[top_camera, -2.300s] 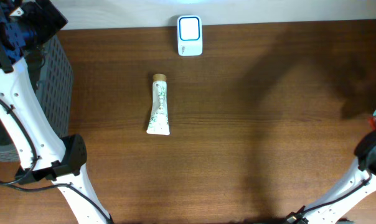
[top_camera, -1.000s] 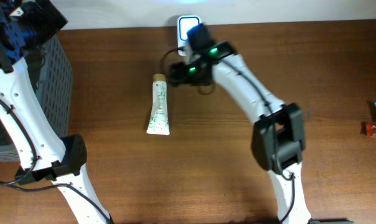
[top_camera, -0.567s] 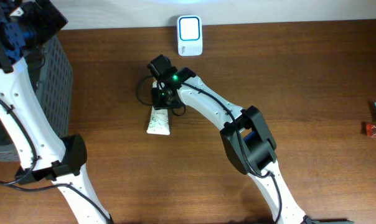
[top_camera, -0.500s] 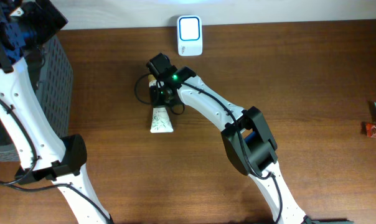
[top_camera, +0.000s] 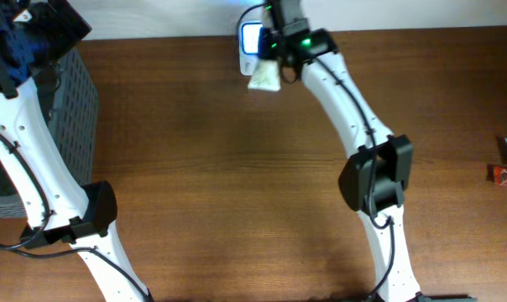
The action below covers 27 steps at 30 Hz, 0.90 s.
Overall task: Scan the item barcode
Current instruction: 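Hold the tube up to the scanner with the right gripper, then carry the tube right and lay it at the table edge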
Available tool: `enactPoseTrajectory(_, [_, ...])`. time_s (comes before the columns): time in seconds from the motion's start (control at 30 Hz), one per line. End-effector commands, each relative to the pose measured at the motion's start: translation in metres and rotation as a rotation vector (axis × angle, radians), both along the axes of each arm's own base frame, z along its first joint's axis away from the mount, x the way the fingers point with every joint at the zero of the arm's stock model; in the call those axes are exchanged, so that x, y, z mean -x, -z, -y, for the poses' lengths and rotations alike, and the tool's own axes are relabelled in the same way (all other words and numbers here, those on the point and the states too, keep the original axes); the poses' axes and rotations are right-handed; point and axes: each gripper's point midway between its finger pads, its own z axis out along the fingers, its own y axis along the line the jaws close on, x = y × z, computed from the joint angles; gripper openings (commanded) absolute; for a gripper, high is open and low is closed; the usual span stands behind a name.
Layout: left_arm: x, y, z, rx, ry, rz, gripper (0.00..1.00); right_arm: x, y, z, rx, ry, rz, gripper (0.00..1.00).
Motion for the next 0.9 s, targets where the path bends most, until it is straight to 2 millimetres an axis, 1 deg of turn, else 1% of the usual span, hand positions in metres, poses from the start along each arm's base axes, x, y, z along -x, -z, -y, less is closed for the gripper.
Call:
enactPoseTrajectory(0.0, [0.006, -0.01, -0.002, -0.014, 0.006, 0.022, 0.99, -0.019, -0.007, 0.0, 0.043, -0.033, 0.095, 0.04])
enactPoseTrajectory(0.07, [0.006, -0.01, -0.002, -0.014, 0.006, 0.021, 0.99, -0.028, 0.004, -0.005, 0.054, -0.048, 0.121, 0.04])
enactPoseTrajectory(0.1, [0.006, -0.01, -0.002, -0.014, 0.006, 0.021, 0.99, -0.029, 0.003, -0.004, 0.056, -0.042, 0.128, 0.04])
enactPoseTrajectory(0.13, [0.006, -0.01, -0.002, -0.014, 0.006, 0.021, 0.99, -0.032, -0.001, 0.003, 0.07, -0.016, 0.141, 0.04])
enactPoseTrajectory(0.17, [0.006, -0.01, -0.002, -0.014, 0.006, 0.021, 0.99, -0.034, -0.009, 0.01, 0.075, 0.003, 0.156, 0.04])
enactPoseTrajectory(0.2, [0.006, -0.01, -0.002, -0.014, 0.006, 0.021, 0.99, -0.036, -0.021, 0.027, 0.096, 0.05, 0.174, 0.04])
enactPoseTrajectory(0.23, [0.006, -0.01, -0.002, -0.014, 0.006, 0.021, 0.99, -0.036, -0.03, 0.047, 0.122, 0.101, 0.178, 0.04])
enactPoseTrajectory(0.27, [0.006, -0.01, -0.002, -0.014, 0.006, 0.022, 0.99, -0.035, -0.037, 0.07, 0.152, 0.165, 0.173, 0.04])
enactPoseTrajectory(0.3, [0.006, -0.009, -0.002, -0.014, 0.006, 0.021, 0.99, -0.032, -0.042, 0.098, 0.193, 0.233, 0.161, 0.04])
enactPoseTrajectory(0.33, [0.006, -0.01, -0.002, -0.014, 0.006, 0.021, 0.99, -0.025, -0.045, 0.138, 0.256, 0.324, 0.13, 0.04])
enactPoseTrajectory(0.37, [0.006, -0.009, -0.002, -0.014, 0.006, 0.021, 0.99, -0.017, -0.044, 0.177, 0.316, 0.406, 0.089, 0.04])
enactPoseTrajectory(0.4, [0.006, -0.01, -0.002, -0.014, 0.006, 0.021, 0.99, -0.008, -0.039, 0.212, 0.371, 0.474, 0.042, 0.04])
enactPoseTrajectory(0.43, [0.006, -0.009, -0.002, -0.014, 0.006, 0.021, 0.99, 0.005, -0.032, 0.246, 0.427, 0.537, -0.018, 0.04])
enactPoseTrajectory(0.47, [0.006, -0.01, -0.002, -0.013, 0.006, 0.021, 0.99, 0.029, -0.021, 0.296, 0.503, 0.62, -0.125, 0.04])
enactPoseTrajectory(0.5, [0.006, -0.01, -0.002, -0.014, 0.006, 0.021, 0.99, 0.041, -0.016, 0.321, 0.53, 0.658, -0.178, 0.04])
enactPoseTrajectory(0.53, [0.006, -0.01, -0.002, -0.014, 0.006, 0.022, 0.99, 0.059, -0.009, 0.352, 0.551, 0.699, -0.249, 0.04])
enactPoseTrajectory(0.57, [0.006, -0.009, -0.002, -0.014, 0.006, 0.021, 0.99, 0.071, -0.006, 0.375, 0.554, 0.732, -0.29, 0.04])
enactPoseTrajectory(0.6, [0.006, -0.01, -0.002, -0.014, 0.006, 0.021, 0.99, 0.089, -0.001, 0.406, 0.544, 0.774, -0.351, 0.04])
enactPoseTrajectory(0.63, [0.006, -0.009, -0.002, -0.014, 0.006, 0.021, 0.99, 0.106, 0.007, 0.432, 0.516, 0.803, -0.409, 0.04])
enactPoseTrajectory(0.73, [0.006, -0.01, -0.002, -0.014, 0.006, 0.021, 0.99, 0.141, 0.023, 0.476, 0.471, 0.86, -0.514, 0.04])
enactPoseTrajectory(0.8, [0.006, -0.01, -0.002, -0.014, 0.006, 0.022, 0.99, 0.17, 0.035, 0.511, 0.429, 0.92, -0.584, 0.04])
enactPoseTrajectory(0.83, [0.006, -0.01, -0.002, -0.014, 0.006, 0.021, 0.99, 0.18, 0.037, 0.523, 0.421, 0.944, -0.604, 0.12])
enactPoseTrajectory(0.87, [0.006, -0.01, -0.002, -0.014, 0.006, 0.021, 0.99, 0.189, 0.038, 0.532, 0.41, 0.963, -0.618, 0.24])
